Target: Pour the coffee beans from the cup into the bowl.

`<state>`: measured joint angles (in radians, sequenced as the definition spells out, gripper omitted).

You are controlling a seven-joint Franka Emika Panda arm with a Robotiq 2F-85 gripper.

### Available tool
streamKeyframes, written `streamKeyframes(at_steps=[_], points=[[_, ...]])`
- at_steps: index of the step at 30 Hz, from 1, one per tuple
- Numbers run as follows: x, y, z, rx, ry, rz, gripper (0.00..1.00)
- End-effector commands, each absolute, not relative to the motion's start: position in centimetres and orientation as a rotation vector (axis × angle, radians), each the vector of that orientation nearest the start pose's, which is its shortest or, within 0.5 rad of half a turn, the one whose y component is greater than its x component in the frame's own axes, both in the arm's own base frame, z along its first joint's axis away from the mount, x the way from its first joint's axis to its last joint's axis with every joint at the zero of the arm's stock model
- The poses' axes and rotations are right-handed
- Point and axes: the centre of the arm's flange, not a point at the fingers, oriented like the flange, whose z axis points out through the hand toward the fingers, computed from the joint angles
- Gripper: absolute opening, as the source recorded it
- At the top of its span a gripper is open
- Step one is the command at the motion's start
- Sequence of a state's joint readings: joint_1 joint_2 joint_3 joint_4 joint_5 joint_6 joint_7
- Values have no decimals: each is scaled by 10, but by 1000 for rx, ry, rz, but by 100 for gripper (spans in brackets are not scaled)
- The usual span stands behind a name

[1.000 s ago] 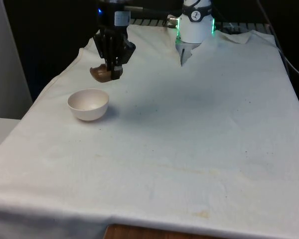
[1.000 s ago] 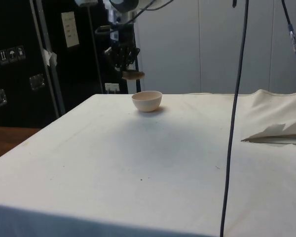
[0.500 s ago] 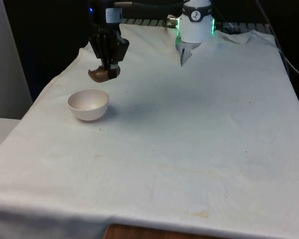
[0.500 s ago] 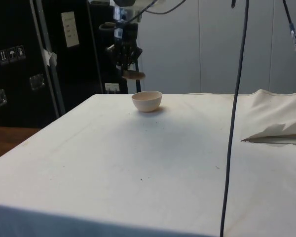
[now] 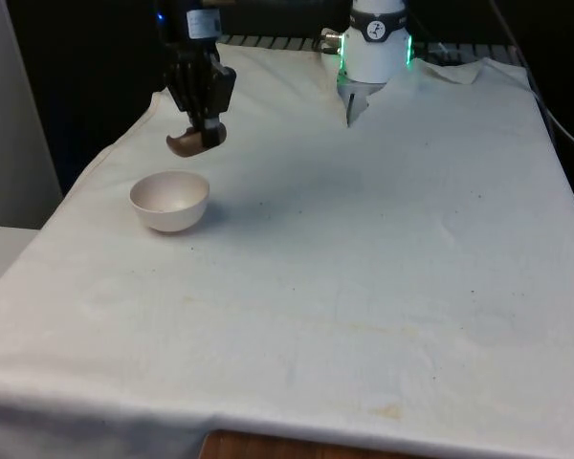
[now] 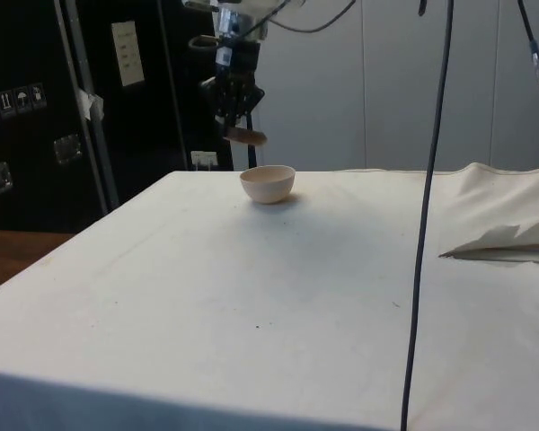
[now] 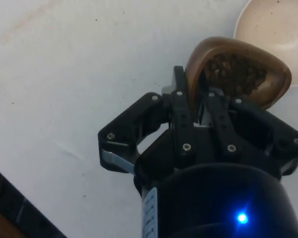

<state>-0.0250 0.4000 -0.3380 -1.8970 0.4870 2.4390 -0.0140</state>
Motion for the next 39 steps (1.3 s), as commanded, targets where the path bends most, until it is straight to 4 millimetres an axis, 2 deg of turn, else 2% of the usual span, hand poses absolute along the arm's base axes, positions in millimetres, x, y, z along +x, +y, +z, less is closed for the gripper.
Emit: streamKeyframes(at_steps=[1,39], points=[[607,-215,320,-2768,948,-320,1],[588,-278,294,-2557,832,-311,1]])
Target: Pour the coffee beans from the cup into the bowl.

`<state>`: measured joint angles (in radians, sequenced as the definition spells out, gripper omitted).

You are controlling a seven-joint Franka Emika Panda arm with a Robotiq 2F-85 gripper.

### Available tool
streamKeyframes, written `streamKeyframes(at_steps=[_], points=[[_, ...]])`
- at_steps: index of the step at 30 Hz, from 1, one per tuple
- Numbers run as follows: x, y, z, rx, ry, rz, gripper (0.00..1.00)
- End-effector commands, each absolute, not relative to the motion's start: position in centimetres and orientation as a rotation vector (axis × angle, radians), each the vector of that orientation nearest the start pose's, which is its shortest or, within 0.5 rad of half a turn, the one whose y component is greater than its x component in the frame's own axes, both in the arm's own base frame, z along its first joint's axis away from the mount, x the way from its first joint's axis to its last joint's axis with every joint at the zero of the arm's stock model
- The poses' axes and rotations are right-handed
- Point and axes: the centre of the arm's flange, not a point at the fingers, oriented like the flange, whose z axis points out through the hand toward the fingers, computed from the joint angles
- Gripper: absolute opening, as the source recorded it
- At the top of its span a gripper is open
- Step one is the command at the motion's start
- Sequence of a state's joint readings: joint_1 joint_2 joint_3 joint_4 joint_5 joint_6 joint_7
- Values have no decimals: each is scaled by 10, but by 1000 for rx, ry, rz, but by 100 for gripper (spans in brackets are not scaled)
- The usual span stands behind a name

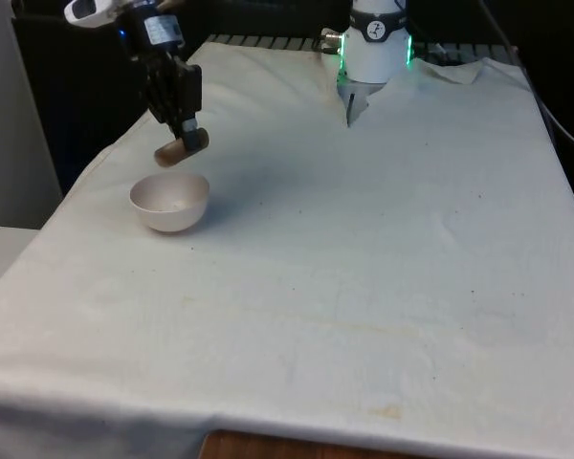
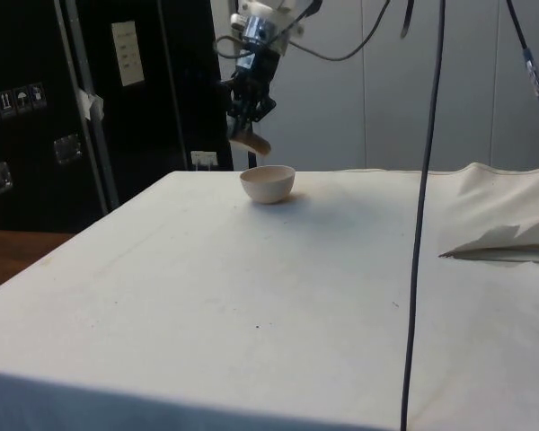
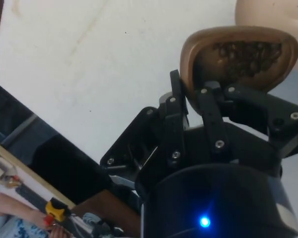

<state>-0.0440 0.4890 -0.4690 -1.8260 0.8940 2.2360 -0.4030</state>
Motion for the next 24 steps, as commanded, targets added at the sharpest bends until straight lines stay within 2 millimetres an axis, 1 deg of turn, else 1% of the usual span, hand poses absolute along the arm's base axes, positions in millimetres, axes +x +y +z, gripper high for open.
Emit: streamKeyframes(at_steps=[1,3,7,24], points=[[587,-279,294,-2553,828,-311,1],[586,-281,293,-2557,829,-314,1],[583,-290,291,-2524,801,-311,1],[576,-312,284,-2432,724,-316,1]])
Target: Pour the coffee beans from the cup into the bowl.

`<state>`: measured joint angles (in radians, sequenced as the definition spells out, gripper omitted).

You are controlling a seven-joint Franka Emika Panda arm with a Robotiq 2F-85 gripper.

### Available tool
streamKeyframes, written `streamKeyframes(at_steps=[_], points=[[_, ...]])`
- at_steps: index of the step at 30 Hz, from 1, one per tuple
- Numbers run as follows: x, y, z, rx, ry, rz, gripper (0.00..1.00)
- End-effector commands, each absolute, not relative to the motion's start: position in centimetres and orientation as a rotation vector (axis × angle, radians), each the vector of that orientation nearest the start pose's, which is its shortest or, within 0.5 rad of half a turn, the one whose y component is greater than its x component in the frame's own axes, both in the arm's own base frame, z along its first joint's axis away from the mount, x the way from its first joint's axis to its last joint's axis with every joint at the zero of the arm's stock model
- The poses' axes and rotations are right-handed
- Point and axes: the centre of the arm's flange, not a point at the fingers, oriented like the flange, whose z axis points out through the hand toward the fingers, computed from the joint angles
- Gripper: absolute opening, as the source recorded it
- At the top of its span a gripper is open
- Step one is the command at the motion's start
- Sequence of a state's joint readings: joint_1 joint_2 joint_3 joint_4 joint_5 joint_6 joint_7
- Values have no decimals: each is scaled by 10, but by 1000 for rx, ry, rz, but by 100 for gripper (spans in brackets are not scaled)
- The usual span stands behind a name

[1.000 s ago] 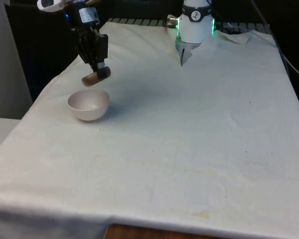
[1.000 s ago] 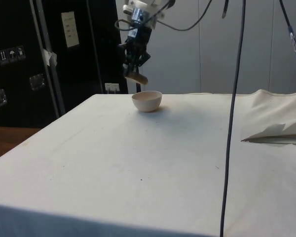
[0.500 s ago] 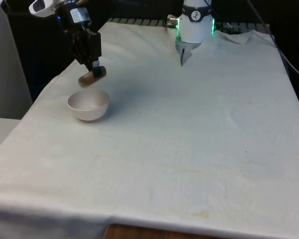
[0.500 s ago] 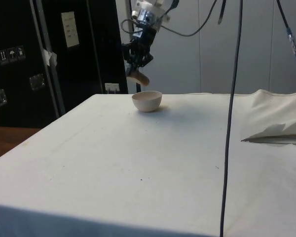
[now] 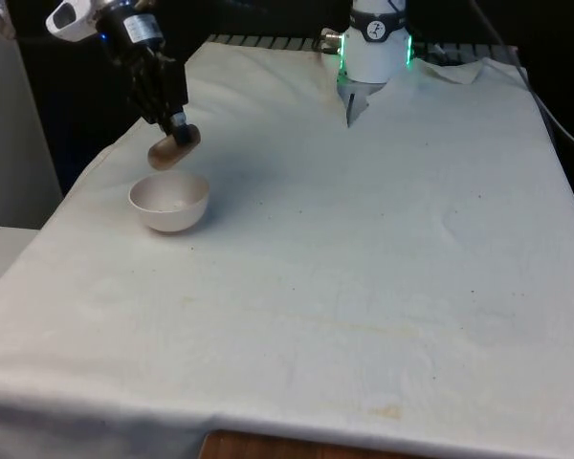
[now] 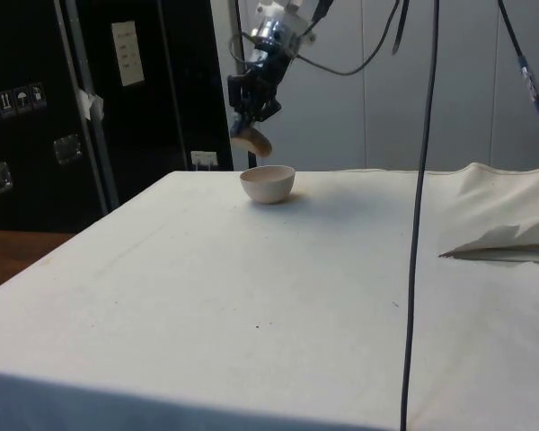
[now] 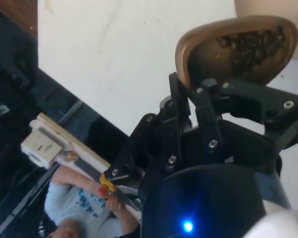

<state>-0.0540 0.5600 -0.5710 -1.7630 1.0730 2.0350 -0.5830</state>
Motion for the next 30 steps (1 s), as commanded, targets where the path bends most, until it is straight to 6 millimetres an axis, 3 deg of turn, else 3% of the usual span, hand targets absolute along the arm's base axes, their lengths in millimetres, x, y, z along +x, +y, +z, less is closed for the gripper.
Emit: streamKeyframes(at_steps=[1,30], points=[[576,-313,284,-2429,720,-316,1],[563,-351,268,-2258,588,-335,1]])
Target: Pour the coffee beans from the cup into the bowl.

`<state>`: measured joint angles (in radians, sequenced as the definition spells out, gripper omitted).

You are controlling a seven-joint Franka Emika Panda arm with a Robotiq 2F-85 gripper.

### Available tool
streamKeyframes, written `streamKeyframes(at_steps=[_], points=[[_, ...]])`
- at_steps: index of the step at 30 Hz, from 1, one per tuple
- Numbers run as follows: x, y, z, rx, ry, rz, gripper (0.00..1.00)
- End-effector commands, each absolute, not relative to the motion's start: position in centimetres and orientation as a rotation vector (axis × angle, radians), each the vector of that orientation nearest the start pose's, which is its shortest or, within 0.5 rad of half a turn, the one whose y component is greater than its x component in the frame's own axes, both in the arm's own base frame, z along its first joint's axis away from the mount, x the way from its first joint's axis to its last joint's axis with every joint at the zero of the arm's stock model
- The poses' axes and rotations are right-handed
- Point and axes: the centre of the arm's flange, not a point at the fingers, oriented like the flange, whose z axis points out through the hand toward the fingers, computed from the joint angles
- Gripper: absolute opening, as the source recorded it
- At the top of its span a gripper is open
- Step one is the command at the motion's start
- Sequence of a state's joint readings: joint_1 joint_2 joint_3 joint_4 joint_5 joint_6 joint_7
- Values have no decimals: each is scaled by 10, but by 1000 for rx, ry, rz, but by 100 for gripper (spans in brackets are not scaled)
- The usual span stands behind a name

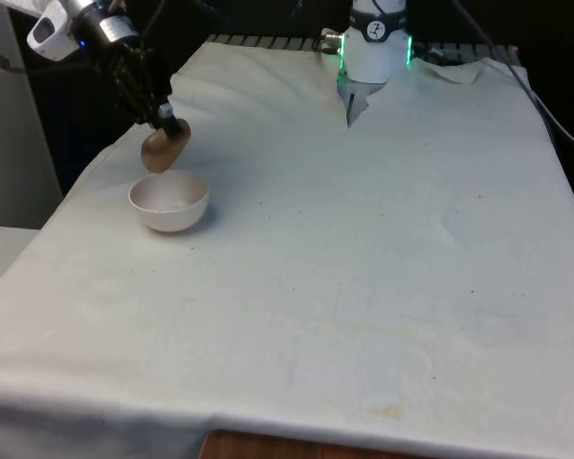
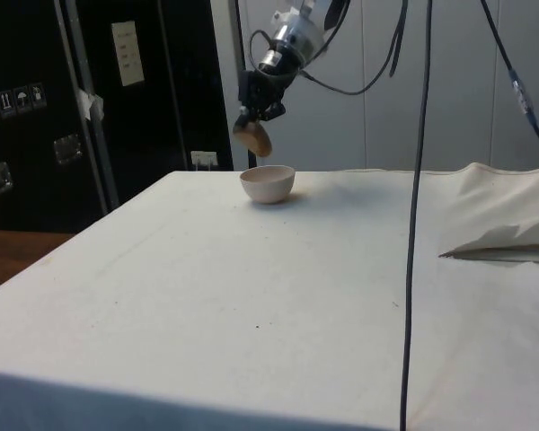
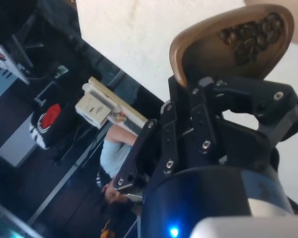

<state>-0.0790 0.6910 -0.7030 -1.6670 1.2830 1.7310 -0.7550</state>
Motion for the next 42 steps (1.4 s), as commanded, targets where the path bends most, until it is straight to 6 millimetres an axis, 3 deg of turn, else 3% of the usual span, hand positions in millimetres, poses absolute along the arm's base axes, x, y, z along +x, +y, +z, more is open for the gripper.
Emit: streamKeyframes(at_steps=[1,42], points=[[563,-351,268,-2251,582,-336,1],[543,-385,248,-1985,436,-377,1]])
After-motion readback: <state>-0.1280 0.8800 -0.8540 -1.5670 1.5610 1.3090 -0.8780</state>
